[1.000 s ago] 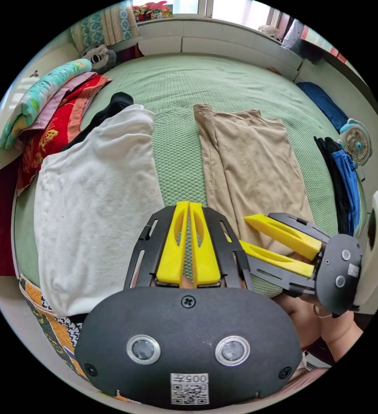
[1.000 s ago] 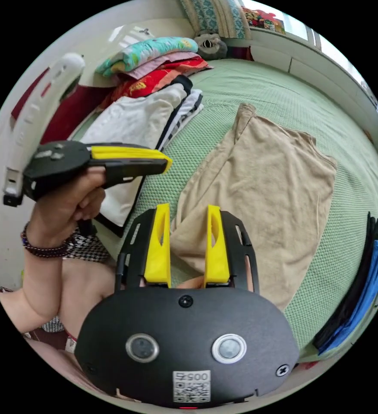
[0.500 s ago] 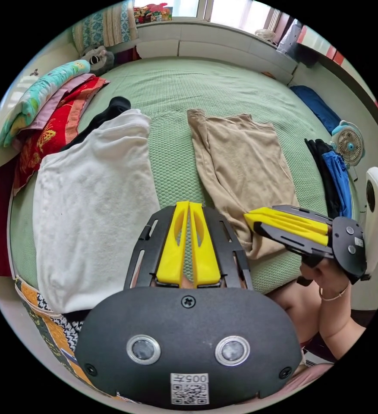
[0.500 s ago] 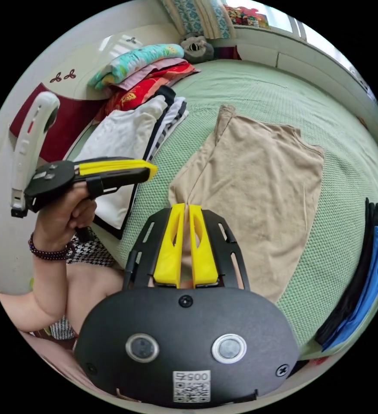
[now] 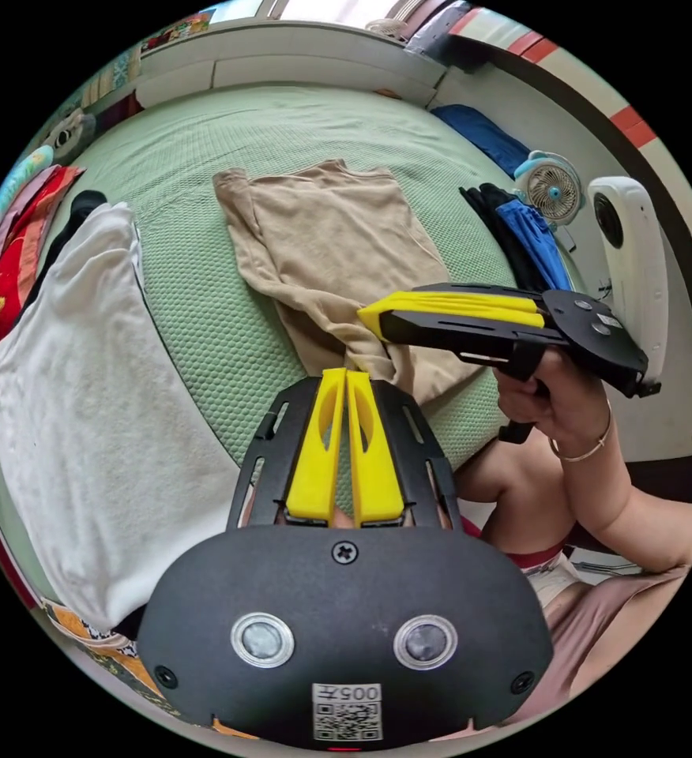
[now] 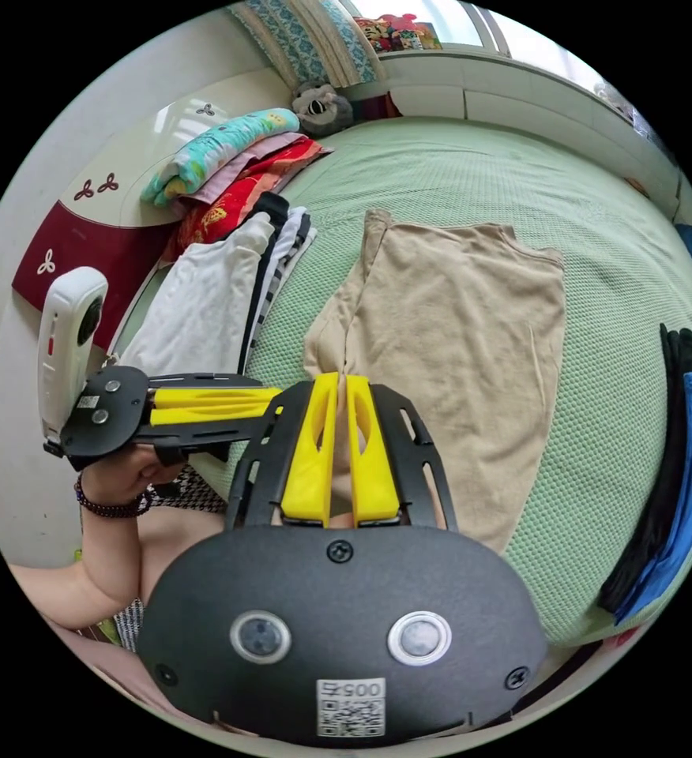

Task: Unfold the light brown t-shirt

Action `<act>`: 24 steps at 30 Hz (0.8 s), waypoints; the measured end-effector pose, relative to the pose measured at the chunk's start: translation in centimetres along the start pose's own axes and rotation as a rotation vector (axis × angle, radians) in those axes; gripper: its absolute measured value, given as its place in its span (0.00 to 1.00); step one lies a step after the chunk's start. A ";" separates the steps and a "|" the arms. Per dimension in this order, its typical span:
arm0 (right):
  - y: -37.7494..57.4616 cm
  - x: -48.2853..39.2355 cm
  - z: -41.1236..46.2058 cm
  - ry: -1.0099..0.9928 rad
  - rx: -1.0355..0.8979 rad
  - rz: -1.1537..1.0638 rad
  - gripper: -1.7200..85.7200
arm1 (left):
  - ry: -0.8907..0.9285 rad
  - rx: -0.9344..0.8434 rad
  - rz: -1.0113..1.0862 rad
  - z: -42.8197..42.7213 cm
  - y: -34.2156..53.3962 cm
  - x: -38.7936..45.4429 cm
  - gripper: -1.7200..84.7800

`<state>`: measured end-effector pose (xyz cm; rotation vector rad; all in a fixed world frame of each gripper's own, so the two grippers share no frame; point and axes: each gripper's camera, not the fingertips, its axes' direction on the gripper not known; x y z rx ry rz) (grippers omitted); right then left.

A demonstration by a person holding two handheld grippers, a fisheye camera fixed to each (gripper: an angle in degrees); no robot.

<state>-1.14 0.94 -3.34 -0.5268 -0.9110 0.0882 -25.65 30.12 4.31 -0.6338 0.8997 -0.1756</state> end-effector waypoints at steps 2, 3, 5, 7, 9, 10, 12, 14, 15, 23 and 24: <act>-0.1 -0.3 0.0 0.001 -0.004 -0.001 0.01 | -0.002 -0.003 0.006 0.3 -0.2 0.0 0.01; -0.1 -0.7 0.1 0.006 -0.007 -0.009 0.01 | 0.002 -0.011 0.002 0.6 -0.3 -0.1 0.01; -0.2 -1.1 0.2 -0.003 -0.020 -0.024 0.02 | 0.010 -0.029 -0.021 1.1 -0.6 -0.5 0.01; -0.2 -1.6 0.1 -0.026 -0.017 -0.040 0.04 | 0.029 -0.037 -0.045 1.5 -0.8 -0.9 0.01; -0.3 -2.0 -0.3 -0.053 -0.024 -0.064 0.06 | 0.040 -0.023 -0.063 1.4 -1.0 -1.3 0.01; -0.2 -2.3 -0.8 -0.078 -0.019 -0.093 0.07 | 0.038 -0.020 -0.066 1.4 -1.1 -1.4 0.01; 0.1 -2.8 -2.0 -0.089 0.009 -0.144 0.09 | 0.012 -0.019 -0.070 1.5 -1.3 -1.7 0.01; 0.6 -3.8 -3.0 -0.074 0.009 -0.218 0.11 | -0.013 -0.030 -0.067 1.7 -1.4 -2.0 0.01; 1.0 -4.6 -3.4 -0.064 0.003 -0.273 0.12 | -0.027 -0.032 -0.061 1.8 -1.6 -2.3 0.01; 2.7 -11.0 -0.4 0.065 -0.109 -0.465 0.14 | 0.030 0.006 -0.105 1.6 -2.1 -3.4 0.01; 2.9 -11.8 0.0 0.098 -0.111 -0.485 0.14 | 0.030 0.010 -0.101 1.5 -2.1 -3.3 0.01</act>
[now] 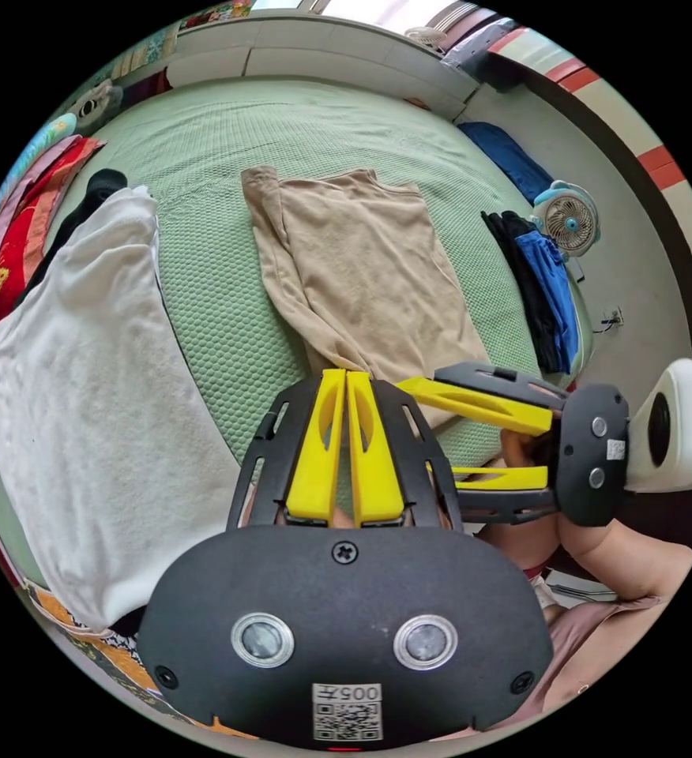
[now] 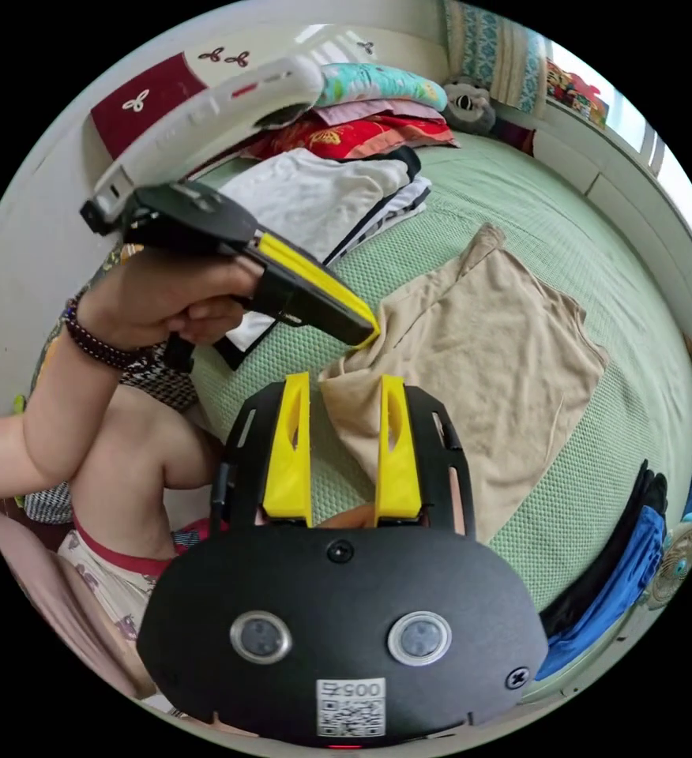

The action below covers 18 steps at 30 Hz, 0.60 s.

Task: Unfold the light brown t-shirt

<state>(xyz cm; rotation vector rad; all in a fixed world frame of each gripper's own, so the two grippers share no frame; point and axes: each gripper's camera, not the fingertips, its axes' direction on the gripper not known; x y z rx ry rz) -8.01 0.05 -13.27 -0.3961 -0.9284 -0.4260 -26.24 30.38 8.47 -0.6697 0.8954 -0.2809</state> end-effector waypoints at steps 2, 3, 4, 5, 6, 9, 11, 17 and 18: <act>-0.2 -0.9 0.4 0.040 -0.010 -0.009 0.14 | 0.003 0.000 0.006 0.1 -0.1 0.2 0.01; -0.3 -1.3 0.5 0.051 -0.015 -0.015 0.14 | 0.000 -0.003 0.008 0.2 -0.2 0.3 0.01; -0.4 -1.7 0.6 0.069 -0.019 -0.019 0.14 | -0.002 -0.003 0.010 0.3 -0.2 0.3 0.01; -0.4 -1.8 0.7 0.080 -0.019 -0.018 0.14 | -0.004 -0.002 0.015 0.3 -0.2 0.3 0.01; -0.4 -1.9 0.7 0.103 -0.020 -0.014 0.13 | -0.003 0.000 0.020 0.3 -0.2 0.4 0.01; -0.1 -1.6 0.1 0.119 -0.007 0.016 0.10 | 0.006 0.014 0.015 0.1 -0.2 0.2 0.01; 0.2 -1.0 -0.4 0.131 -0.003 0.047 0.07 | 0.001 0.026 0.014 -0.1 -0.1 0.0 0.01; 2.3 2.0 -2.6 0.144 0.040 0.144 0.02 | -0.010 0.030 -0.043 -0.7 0.3 -2.1 0.03; 2.8 2.8 -2.9 0.148 0.046 0.179 0.02 | 0.060 0.032 -0.031 -0.7 0.5 -2.3 0.05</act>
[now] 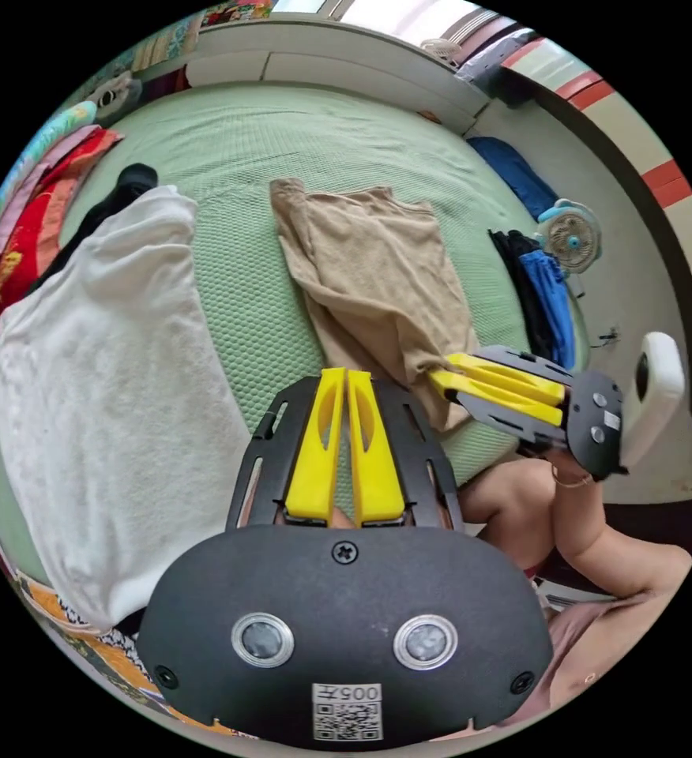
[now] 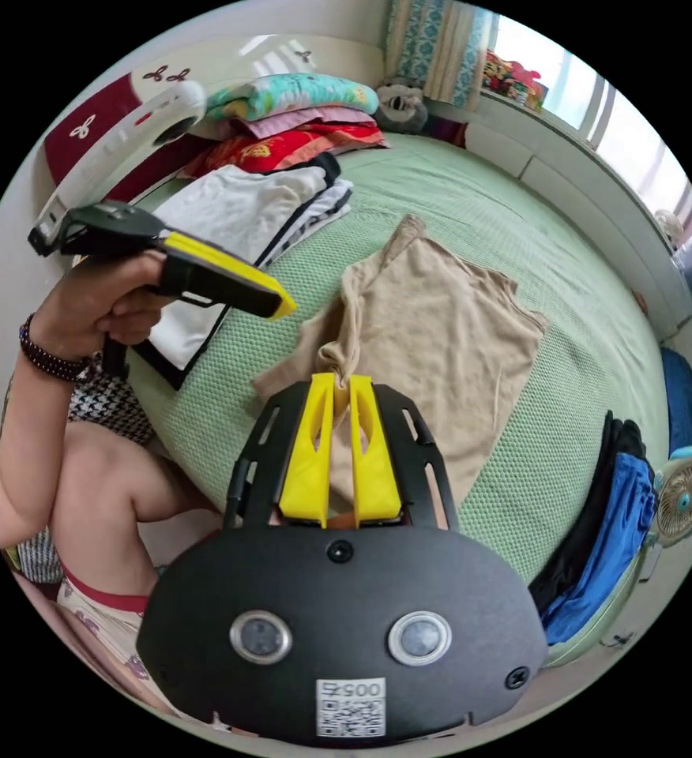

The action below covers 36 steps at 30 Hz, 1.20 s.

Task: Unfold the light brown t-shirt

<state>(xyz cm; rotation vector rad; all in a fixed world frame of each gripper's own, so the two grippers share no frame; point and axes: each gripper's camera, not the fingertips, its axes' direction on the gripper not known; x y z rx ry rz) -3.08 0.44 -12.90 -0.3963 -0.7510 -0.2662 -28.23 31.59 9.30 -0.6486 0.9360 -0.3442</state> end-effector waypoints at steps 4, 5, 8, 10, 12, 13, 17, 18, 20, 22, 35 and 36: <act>1.3 3.5 -1.0 -0.038 0.022 0.127 0.01 | 0.061 0.037 0.026 0.1 0.3 0.4 0.10; 1.5 3.9 -1.1 -0.041 0.025 0.143 0.01 | 0.021 0.042 0.029 0.3 0.3 0.8 0.11; 2.6 5.8 -1.7 -0.046 0.043 0.217 0.01 | -0.077 0.036 0.024 1.3 -0.1 1.6 0.13; 3.5 7.0 -2.2 -0.053 0.059 0.252 0.01 | -0.083 0.034 0.013 2.1 -0.5 1.6 0.14; 4.1 7.6 -2.5 -0.053 0.066 0.263 0.01 | -0.102 0.039 -0.008 3.3 -1.2 1.4 0.15; 4.5 7.9 -2.7 -0.049 0.070 0.269 0.01 | -0.108 0.034 -0.014 3.6 -1.5 1.3 0.15; 5.9 9.0 -3.1 -0.038 0.077 0.284 0.01 | -0.127 0.002 -0.072 5.6 -2.7 0.6 0.16; 6.3 9.5 -3.3 -0.048 0.081 0.291 0.01 | -0.142 0.003 -0.073 5.8 -2.8 0.8 0.16; 7.0 10.2 -3.5 -0.062 0.084 0.304 0.01 | -0.190 -0.012 -0.064 6.0 -3.0 1.3 0.15; 7.8 10.9 -3.7 -0.060 0.086 0.315 0.01 | -0.219 -0.022 -0.037 6.2 -3.2 1.9 0.13; 15.1 17.7 -7.0 0.100 0.160 0.537 0.01 | -0.214 0.023 -0.058 5.1 -2.6 2.7 0.07; 16.1 18.5 -7.4 0.129 0.162 0.573 0.01 | -0.234 0.037 -0.072 4.6 -2.4 2.6 0.07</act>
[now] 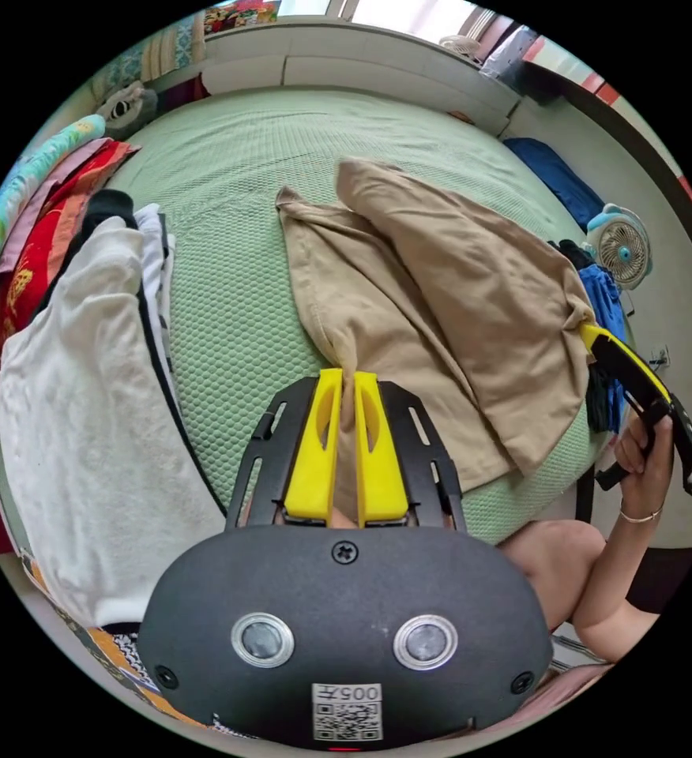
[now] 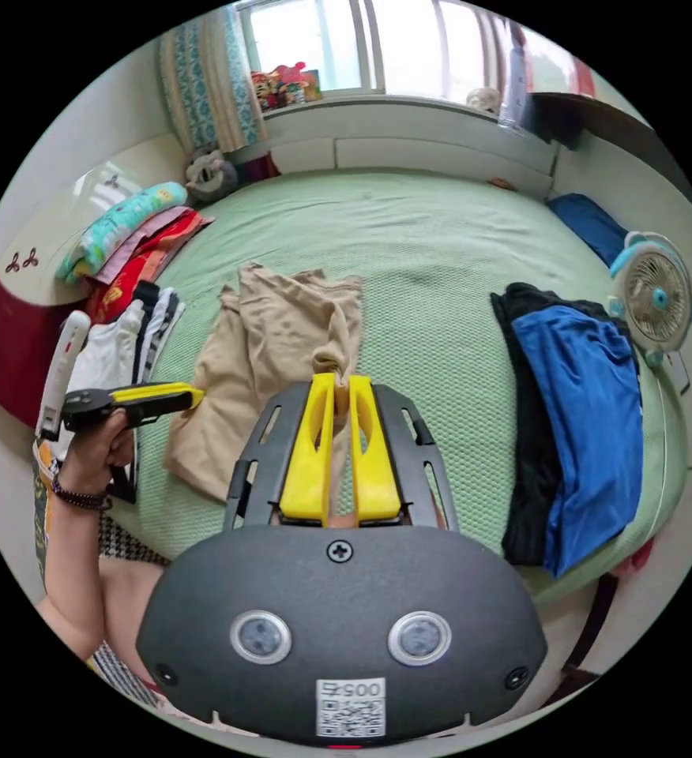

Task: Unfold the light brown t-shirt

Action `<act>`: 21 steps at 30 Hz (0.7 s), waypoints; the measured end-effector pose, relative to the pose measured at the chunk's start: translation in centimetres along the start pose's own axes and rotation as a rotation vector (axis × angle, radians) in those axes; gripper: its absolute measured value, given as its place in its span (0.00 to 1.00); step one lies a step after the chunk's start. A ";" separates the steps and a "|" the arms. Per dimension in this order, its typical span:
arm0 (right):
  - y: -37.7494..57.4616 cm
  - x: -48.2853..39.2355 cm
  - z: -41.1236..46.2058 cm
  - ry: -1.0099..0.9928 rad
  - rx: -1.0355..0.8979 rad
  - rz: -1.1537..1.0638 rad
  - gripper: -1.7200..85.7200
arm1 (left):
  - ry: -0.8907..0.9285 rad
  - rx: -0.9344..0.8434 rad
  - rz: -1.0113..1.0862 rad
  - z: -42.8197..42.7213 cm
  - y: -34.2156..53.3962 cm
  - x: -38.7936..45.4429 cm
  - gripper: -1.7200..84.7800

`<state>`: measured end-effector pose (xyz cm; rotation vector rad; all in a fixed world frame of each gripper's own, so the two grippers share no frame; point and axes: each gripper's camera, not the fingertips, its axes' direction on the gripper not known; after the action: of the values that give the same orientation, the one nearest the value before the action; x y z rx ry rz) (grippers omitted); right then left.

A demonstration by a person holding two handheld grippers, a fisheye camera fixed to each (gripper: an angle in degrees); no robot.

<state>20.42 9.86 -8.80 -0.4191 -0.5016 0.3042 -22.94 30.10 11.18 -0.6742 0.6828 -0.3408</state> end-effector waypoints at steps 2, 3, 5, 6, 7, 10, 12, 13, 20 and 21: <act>0.5 1.8 -0.7 0.061 0.021 0.048 0.01 | -0.051 0.022 -0.019 -0.8 0.3 -0.3 0.07; 0.9 2.9 -1.2 0.101 0.035 0.084 0.01 | -0.086 0.035 -0.037 -1.2 0.5 -0.5 0.07; 1.4 4.6 -1.9 0.144 0.043 0.133 0.01 | -0.115 0.050 -0.074 -1.9 0.8 -1.0 0.07; 1.9 5.7 -2.3 0.175 0.042 0.161 0.01 | -0.103 0.052 -0.105 -2.2 1.1 -1.4 0.07; 2.4 6.7 -2.6 0.202 0.041 0.185 0.01 | -0.095 0.052 -0.117 -2.4 1.2 -1.6 0.07; 4.3 9.0 -3.5 0.250 0.041 0.263 0.01 | -0.082 0.053 -0.184 -3.0 2.6 -2.4 0.07; 5.5 10.2 -3.9 0.272 0.037 0.315 0.01 | -0.101 0.044 -0.236 -3.4 4.1 -2.8 0.07; 6.2 10.9 -4.0 0.275 0.026 0.341 0.01 | -0.102 0.041 -0.247 -3.6 4.5 -2.9 0.07; 8.8 12.2 -3.7 0.298 -0.016 0.358 0.01 | -0.105 -0.059 -0.202 -4.0 7.5 -2.7 0.07; 9.2 12.3 -3.0 0.284 -0.031 0.355 0.01 | -0.085 -0.053 -0.199 -4.2 7.9 -3.0 0.07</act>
<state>30.58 21.64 -10.51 -0.5726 -0.1515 0.5702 -27.44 35.50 4.83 -0.8055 0.5466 -0.4759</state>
